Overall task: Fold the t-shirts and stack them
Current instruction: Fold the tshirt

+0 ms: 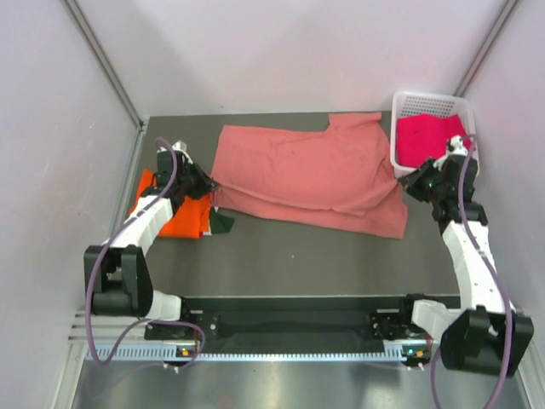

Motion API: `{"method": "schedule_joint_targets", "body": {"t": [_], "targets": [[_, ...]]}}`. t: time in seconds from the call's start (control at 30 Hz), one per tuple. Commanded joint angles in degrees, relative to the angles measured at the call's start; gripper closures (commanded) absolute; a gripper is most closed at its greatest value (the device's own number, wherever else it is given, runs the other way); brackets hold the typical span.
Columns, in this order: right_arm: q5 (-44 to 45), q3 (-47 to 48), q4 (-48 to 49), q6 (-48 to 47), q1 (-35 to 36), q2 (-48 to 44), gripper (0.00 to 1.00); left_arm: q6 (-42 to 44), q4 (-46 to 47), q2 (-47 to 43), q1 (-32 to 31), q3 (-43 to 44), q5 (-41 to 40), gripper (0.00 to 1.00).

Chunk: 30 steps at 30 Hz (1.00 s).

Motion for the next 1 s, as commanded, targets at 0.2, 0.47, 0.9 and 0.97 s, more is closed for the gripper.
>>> {"method": "schedule_joint_targets", "body": {"t": [0.2, 0.47, 0.9, 0.97], "targets": [[6.3, 15.24, 5.44, -1.35, 5.57, 16.45, 1.0, -1.85, 1.54, 5.24, 0.0, 5.14, -1.97, 1.0], [7.27, 23.33, 5.09, -2.58, 6.8, 26.21, 1.0, -1.32, 1.45, 9.72, 0.09, 7.95, -3.2, 1.0], [8.24, 30.62, 4.65, -2.4, 9.88, 34.21, 1.0, -0.27, -1.01, 18.15, 0.09, 14.72, -4.61, 1.0], [8.67, 31.51, 4.65, -2.4, 9.96, 35.36, 1.0, -0.27, -0.93, 19.22, 0.09, 15.16, -4.78, 1.0]]}}
